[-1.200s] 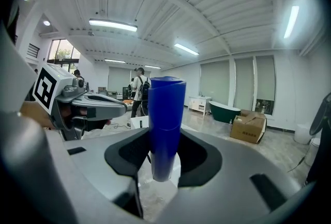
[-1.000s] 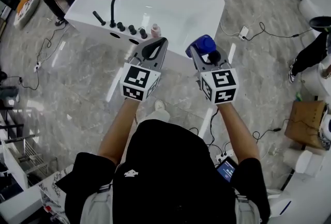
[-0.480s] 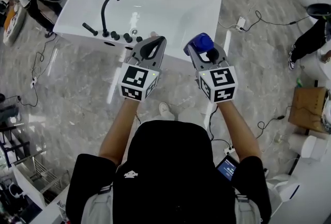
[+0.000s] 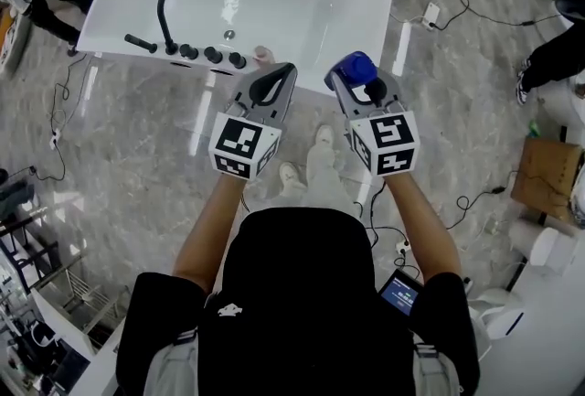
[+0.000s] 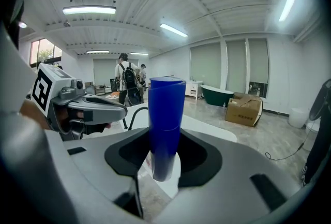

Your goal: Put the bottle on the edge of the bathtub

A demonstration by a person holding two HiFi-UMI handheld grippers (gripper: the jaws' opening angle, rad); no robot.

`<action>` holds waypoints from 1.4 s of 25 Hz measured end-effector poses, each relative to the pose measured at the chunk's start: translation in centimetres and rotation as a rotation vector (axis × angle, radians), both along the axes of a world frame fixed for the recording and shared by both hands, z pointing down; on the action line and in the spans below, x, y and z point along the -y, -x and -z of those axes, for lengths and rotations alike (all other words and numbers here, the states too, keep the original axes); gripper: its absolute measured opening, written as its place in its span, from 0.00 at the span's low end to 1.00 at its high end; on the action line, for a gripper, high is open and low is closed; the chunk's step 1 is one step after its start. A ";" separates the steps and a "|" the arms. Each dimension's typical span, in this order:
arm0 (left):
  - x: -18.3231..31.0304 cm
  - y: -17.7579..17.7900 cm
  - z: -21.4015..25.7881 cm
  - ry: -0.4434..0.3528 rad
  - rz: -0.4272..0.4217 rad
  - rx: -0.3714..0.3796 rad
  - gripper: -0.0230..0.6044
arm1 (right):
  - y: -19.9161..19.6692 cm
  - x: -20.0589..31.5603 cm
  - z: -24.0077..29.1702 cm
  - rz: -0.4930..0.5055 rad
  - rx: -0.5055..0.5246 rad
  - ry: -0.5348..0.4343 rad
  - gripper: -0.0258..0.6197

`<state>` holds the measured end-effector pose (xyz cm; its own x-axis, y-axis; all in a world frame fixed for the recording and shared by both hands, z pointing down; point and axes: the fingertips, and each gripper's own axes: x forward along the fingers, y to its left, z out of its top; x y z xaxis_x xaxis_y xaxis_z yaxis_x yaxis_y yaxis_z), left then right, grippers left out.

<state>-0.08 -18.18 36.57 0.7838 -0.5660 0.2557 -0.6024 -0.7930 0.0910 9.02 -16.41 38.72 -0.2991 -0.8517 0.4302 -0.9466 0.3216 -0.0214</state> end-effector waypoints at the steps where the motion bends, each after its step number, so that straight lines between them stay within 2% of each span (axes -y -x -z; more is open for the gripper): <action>1: 0.4 -0.3 -0.8 0.012 0.002 0.004 0.06 | -0.3 0.5 -0.8 0.007 0.000 0.010 0.30; 11: 4.6 -1.5 -9.0 0.118 0.022 0.040 0.06 | -1.0 5.5 -9.6 0.100 -0.020 0.127 0.30; 18: 6.3 -1.3 -15.1 0.193 0.058 0.088 0.06 | -0.6 6.7 -16.6 0.174 -0.037 0.207 0.30; 28: 6.2 -0.4 -21.6 0.263 0.068 0.148 0.06 | 0.8 6.8 -24.8 0.231 -0.039 0.298 0.30; 35: 4.4 0.0 -25.7 0.329 0.087 0.158 0.06 | 1.2 6.9 -31.1 0.218 -0.045 0.359 0.30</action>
<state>-0.08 -22.61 62.23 0.6729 -0.4962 0.5487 -0.6932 -0.6819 0.2333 7.78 -23.30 69.78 -0.4300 -0.5638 0.7051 -0.8596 0.4944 -0.1289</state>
